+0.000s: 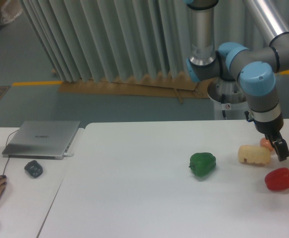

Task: Place the red peppers in a basket
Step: 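Lower the open gripper toward the red bell pepper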

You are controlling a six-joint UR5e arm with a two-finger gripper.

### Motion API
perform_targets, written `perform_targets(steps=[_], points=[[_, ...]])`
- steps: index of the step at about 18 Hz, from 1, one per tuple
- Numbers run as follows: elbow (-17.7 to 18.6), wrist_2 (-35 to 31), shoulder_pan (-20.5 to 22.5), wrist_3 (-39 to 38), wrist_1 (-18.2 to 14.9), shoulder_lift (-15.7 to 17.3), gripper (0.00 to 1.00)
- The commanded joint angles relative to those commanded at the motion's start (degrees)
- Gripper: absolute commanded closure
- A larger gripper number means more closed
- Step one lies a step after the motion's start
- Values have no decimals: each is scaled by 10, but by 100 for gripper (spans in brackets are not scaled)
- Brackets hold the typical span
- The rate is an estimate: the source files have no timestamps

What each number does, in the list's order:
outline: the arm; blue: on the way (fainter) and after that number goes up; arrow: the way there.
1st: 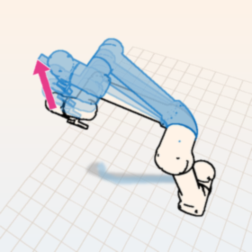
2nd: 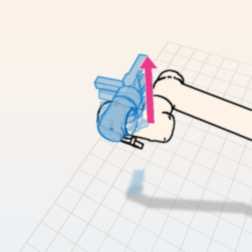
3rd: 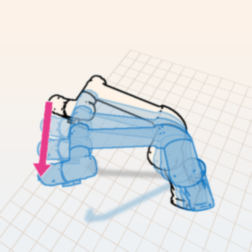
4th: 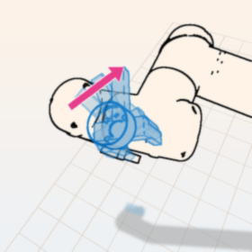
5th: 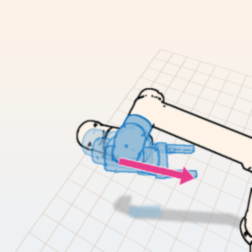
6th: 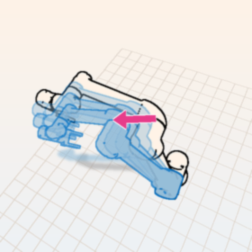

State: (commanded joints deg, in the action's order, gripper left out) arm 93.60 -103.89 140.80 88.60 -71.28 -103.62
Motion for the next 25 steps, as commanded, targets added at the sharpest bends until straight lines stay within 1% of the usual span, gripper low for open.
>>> perform_targets(steps=[6,9,25], points=[[4,-17,-1,-3,3,-4,0],[6,-36,-3,-3,14,-14,0],[-1,-33,-2,-13,18,-13,0]])
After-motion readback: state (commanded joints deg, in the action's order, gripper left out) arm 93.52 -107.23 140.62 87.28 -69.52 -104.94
